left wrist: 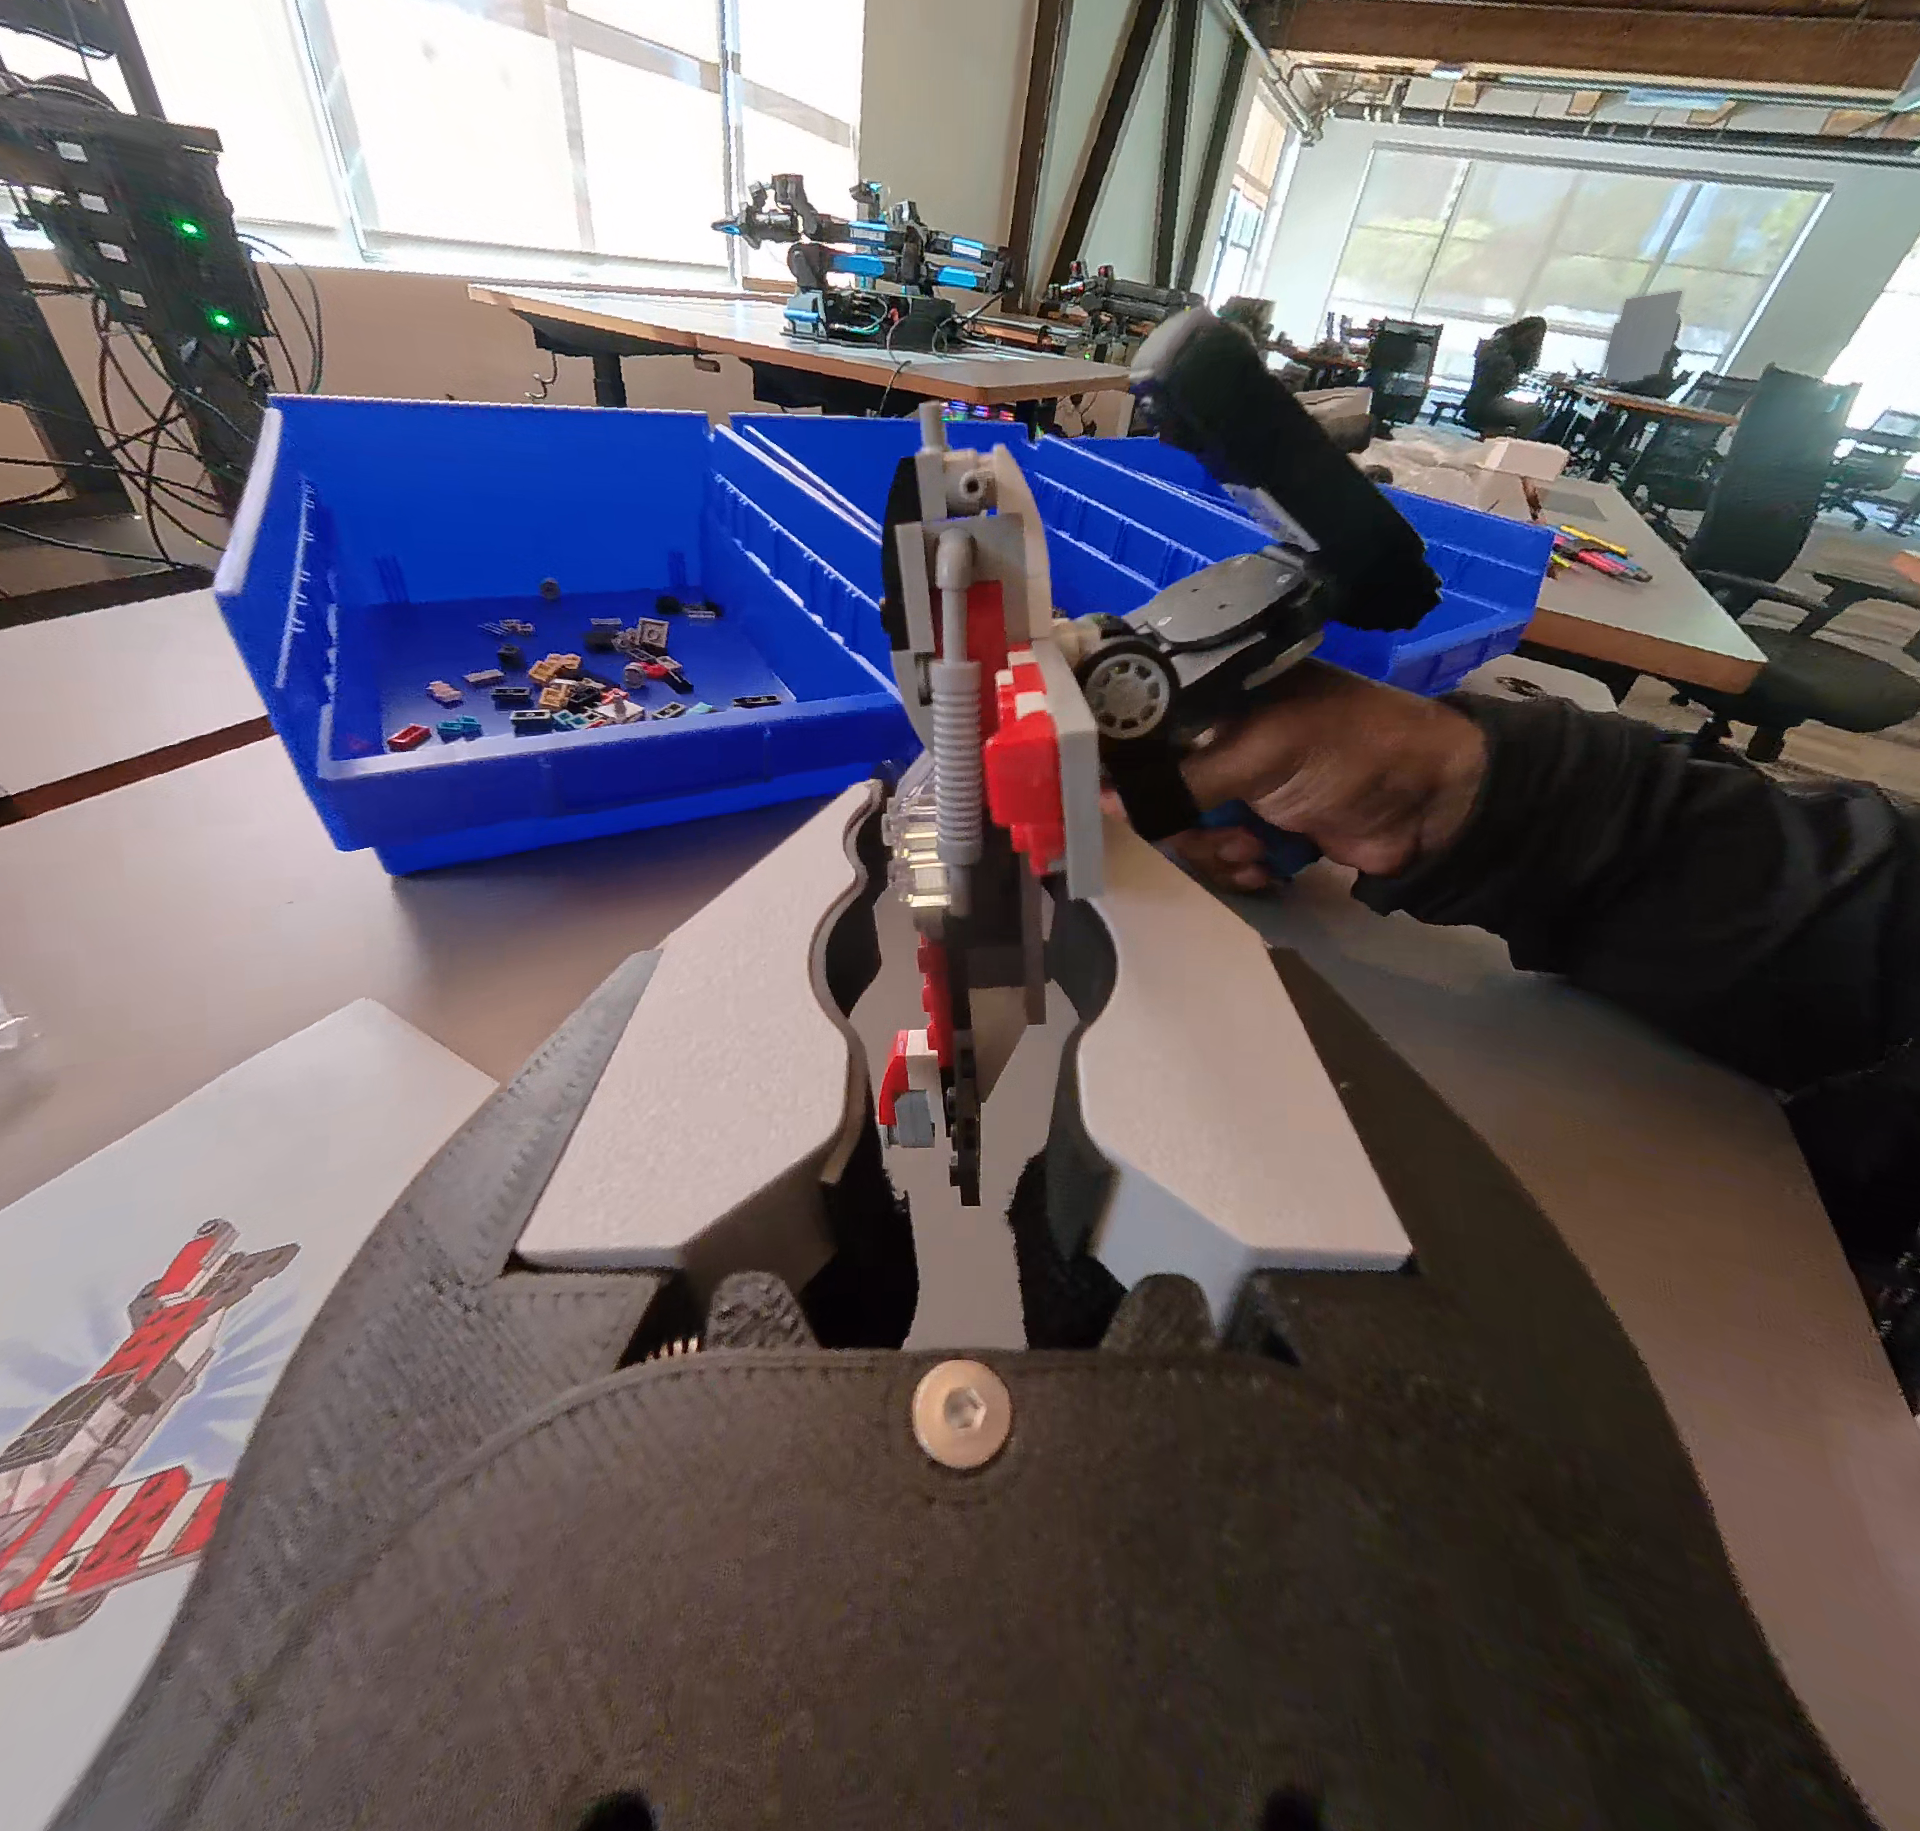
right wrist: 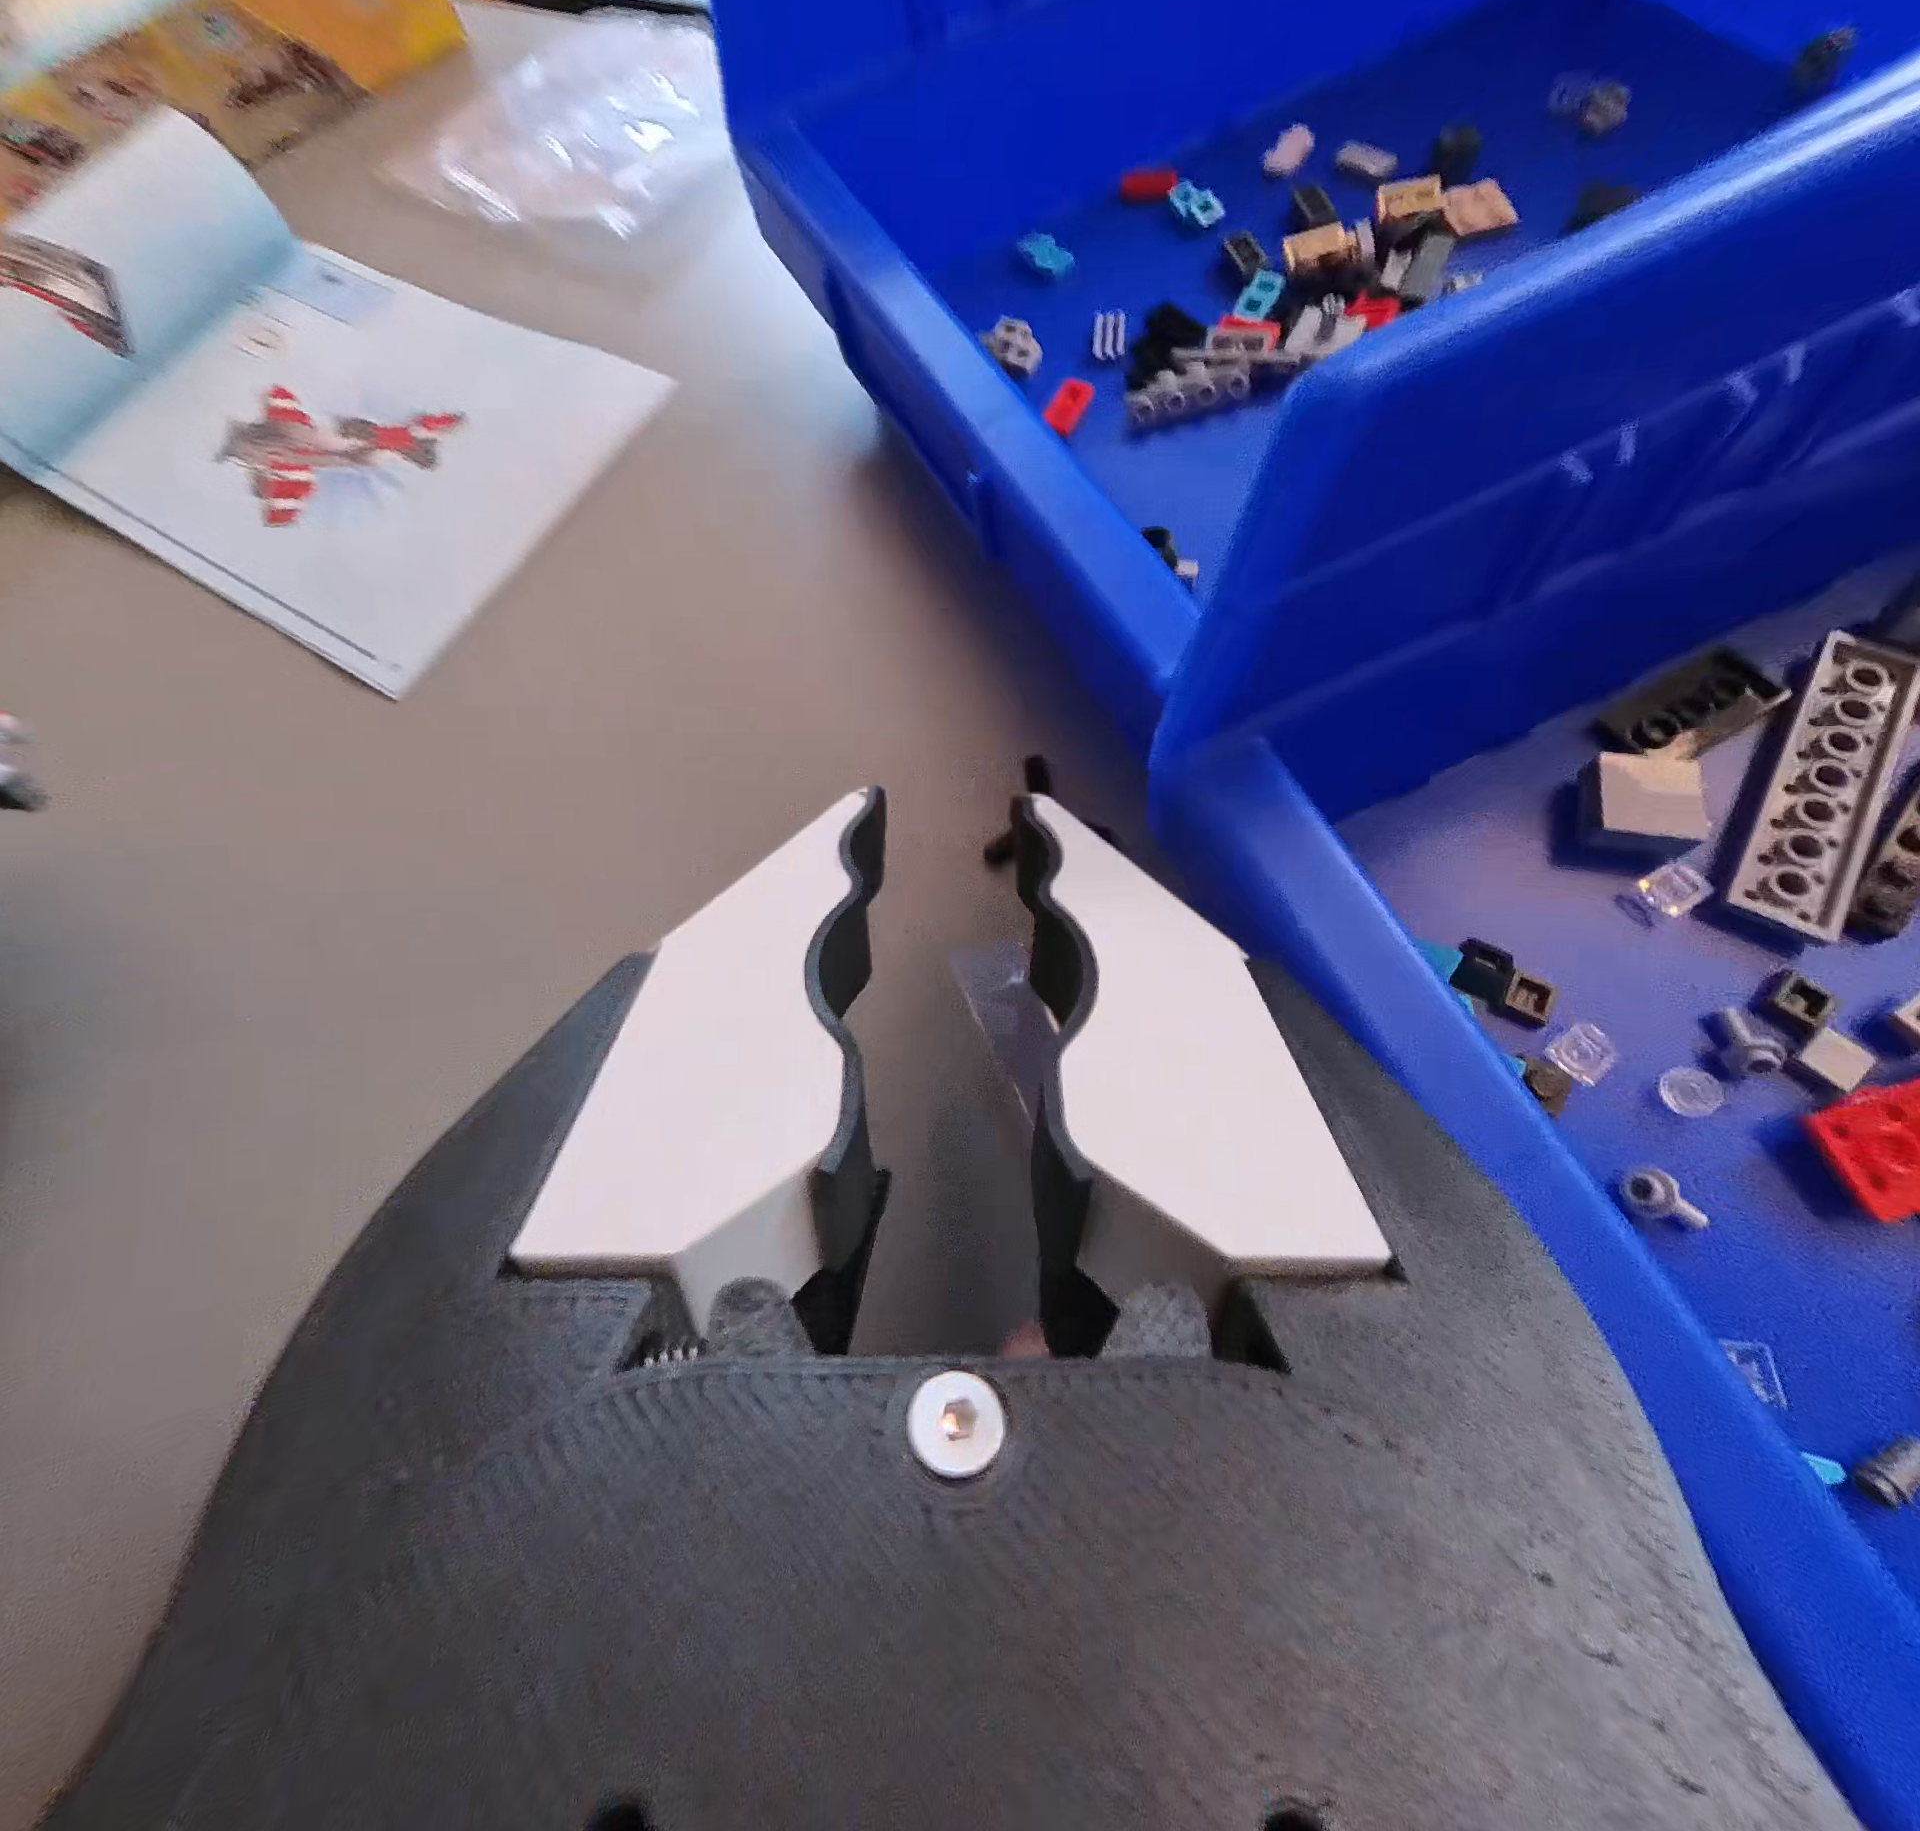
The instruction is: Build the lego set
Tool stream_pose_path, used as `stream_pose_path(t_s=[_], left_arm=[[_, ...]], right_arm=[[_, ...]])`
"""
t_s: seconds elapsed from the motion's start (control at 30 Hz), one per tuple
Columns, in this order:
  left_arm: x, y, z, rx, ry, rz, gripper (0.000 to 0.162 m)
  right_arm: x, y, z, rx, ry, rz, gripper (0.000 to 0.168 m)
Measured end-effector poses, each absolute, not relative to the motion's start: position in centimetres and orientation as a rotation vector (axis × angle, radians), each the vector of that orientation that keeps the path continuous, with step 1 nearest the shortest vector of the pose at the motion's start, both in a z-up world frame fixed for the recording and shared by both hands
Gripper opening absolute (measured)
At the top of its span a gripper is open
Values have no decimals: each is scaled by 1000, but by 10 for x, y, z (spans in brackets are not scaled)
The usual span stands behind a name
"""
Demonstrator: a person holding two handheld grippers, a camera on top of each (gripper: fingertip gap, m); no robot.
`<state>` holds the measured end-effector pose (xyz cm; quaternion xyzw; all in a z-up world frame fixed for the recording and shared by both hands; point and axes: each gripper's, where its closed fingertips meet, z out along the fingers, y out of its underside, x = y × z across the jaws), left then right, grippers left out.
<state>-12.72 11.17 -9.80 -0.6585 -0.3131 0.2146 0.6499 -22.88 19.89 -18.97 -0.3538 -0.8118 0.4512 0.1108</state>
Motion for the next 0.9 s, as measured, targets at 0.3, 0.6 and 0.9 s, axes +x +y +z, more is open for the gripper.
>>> stream_pose_path(t_s=[0.3,0.6,0.9], left_arm=[[-128,90,-87,-1440,-792,481,26],[-130,77,-82,-1402,-822,489,26],[-132,70,-84,-1422,-831,518,26]], right_arm=[[-241,203,-214,-1085,-2403,1023,20],[-234,184,-214,-823,-2440,953,5],[-218,148,-177,-509,-2394,1184,4]])
